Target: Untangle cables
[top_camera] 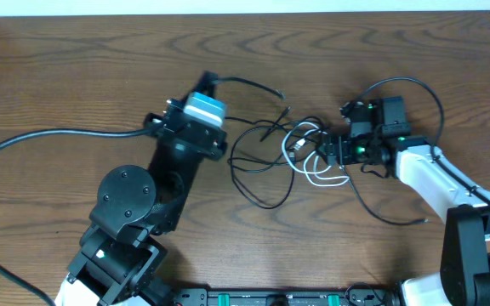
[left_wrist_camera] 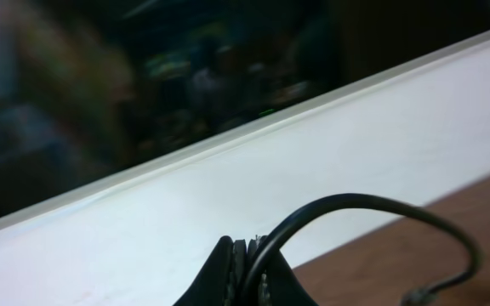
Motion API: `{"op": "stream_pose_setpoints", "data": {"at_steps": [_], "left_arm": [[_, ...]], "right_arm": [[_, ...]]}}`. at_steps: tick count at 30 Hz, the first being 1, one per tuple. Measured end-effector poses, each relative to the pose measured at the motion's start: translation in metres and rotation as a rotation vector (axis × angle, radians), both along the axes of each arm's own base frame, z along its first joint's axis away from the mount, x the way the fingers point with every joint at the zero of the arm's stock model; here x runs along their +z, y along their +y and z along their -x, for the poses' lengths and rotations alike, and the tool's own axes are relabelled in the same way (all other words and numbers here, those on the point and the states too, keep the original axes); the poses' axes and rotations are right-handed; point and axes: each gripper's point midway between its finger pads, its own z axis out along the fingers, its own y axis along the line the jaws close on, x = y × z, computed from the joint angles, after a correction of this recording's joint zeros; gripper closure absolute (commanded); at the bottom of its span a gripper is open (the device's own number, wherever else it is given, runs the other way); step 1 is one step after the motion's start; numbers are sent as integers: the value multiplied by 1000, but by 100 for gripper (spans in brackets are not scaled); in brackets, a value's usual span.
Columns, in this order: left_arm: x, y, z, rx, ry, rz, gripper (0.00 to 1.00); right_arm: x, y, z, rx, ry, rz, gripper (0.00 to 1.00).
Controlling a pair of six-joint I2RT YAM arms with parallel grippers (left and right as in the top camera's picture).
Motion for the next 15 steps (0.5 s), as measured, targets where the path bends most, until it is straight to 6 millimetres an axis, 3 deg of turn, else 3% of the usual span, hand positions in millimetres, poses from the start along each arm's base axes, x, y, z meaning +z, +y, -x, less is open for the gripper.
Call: {"op": "stream_pose_setpoints", "data": {"at_steps": [8,15], "left_arm": [[-6,82,-9,483,21,-142,92],[-20,164,-10,820,107,-225,92]], "right_arm": [[-7,-52,1,-155,69,3,16],[-7,-60,1,-179,78,3,15]]}}
